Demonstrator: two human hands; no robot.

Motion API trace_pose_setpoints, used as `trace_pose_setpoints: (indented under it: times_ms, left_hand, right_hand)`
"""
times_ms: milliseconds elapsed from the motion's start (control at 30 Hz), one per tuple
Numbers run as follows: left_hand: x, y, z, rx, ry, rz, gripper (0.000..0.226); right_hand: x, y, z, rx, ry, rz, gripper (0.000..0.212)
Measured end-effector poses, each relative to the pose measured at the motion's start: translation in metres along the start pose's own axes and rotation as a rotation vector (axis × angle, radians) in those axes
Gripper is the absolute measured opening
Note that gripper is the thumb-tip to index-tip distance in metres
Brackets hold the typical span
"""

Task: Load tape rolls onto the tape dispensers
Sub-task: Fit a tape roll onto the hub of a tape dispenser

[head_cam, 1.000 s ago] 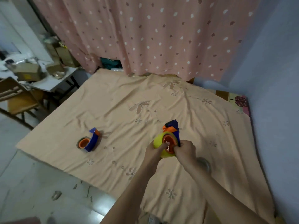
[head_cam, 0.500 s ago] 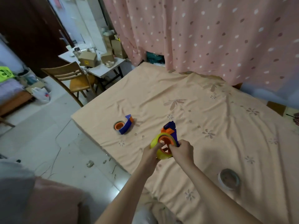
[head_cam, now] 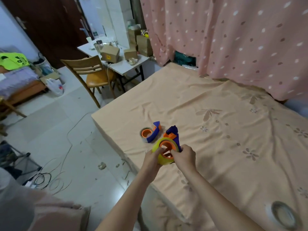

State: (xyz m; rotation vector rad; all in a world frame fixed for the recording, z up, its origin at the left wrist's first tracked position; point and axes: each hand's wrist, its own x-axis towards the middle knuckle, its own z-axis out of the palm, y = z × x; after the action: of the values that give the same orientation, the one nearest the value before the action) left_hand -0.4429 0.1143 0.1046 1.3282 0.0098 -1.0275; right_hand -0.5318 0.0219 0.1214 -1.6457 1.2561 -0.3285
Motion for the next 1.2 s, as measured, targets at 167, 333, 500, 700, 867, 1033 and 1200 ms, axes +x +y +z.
trace_pose_setpoints:
  times_ms: [167,333,500,700,867,1033,1200]
  left_hand:
    - [0.053,0.048,-0.069,0.021,-0.083,-0.029,0.032]
    - [0.089,0.115,-0.143,0.057,-0.120,-0.039,0.024]
    - [0.110,0.165,-0.178,0.061,-0.150,-0.023,0.017]
    - [0.156,0.189,-0.194,0.115,-0.163,-0.041,0.024]
    - [0.206,0.204,-0.191,0.154,-0.111,-0.052,0.035]
    - [0.250,0.213,-0.188,0.201,-0.095,-0.091,0.038]
    - [0.294,0.220,-0.194,0.276,-0.157,-0.123,0.030]
  right_hand:
    - [0.024,-0.052,0.077,-0.027,0.074,0.026,0.017]
    - [0.032,-0.113,0.158,0.011,0.092,0.058,0.017]
    - [0.054,-0.156,0.204,-0.016,0.101,0.092,0.020]
    - [0.094,-0.177,0.229,-0.038,0.133,0.122,0.018]
    - [0.140,-0.185,0.234,-0.019,0.138,0.099,0.023]
    - [0.187,-0.181,0.236,-0.046,0.145,0.121,0.020]
    - [0.219,-0.182,0.254,-0.069,0.135,0.201,0.018]
